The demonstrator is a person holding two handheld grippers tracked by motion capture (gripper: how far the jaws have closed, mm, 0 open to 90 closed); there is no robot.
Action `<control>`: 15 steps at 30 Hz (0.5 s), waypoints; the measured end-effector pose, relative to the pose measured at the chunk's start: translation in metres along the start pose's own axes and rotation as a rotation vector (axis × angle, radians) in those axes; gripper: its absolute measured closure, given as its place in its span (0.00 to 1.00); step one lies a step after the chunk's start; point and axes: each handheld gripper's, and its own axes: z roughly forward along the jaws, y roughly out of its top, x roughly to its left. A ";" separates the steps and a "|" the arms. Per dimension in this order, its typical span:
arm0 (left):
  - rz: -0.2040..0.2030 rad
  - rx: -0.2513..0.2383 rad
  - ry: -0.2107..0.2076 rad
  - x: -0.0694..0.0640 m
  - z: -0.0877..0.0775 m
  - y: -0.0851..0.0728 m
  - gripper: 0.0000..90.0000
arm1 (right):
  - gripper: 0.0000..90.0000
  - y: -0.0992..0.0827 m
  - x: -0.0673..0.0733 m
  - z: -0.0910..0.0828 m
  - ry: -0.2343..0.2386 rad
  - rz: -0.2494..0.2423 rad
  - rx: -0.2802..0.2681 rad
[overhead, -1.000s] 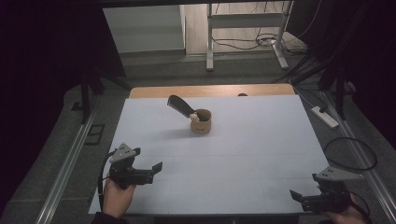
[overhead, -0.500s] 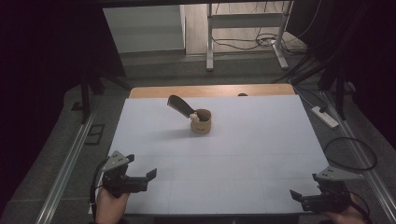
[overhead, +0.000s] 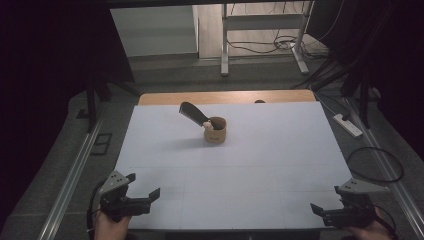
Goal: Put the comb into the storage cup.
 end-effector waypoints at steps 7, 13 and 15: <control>-0.005 0.011 0.018 0.000 -0.006 -0.006 0.00 | 0.00 0.000 0.000 0.000 -0.002 0.001 0.000; -0.002 0.020 0.030 0.000 -0.009 -0.011 0.00 | 0.00 0.000 0.000 0.000 -0.004 0.002 0.000; -0.003 0.021 0.032 -0.001 -0.010 -0.012 0.00 | 0.00 0.000 0.000 0.000 -0.004 0.001 0.000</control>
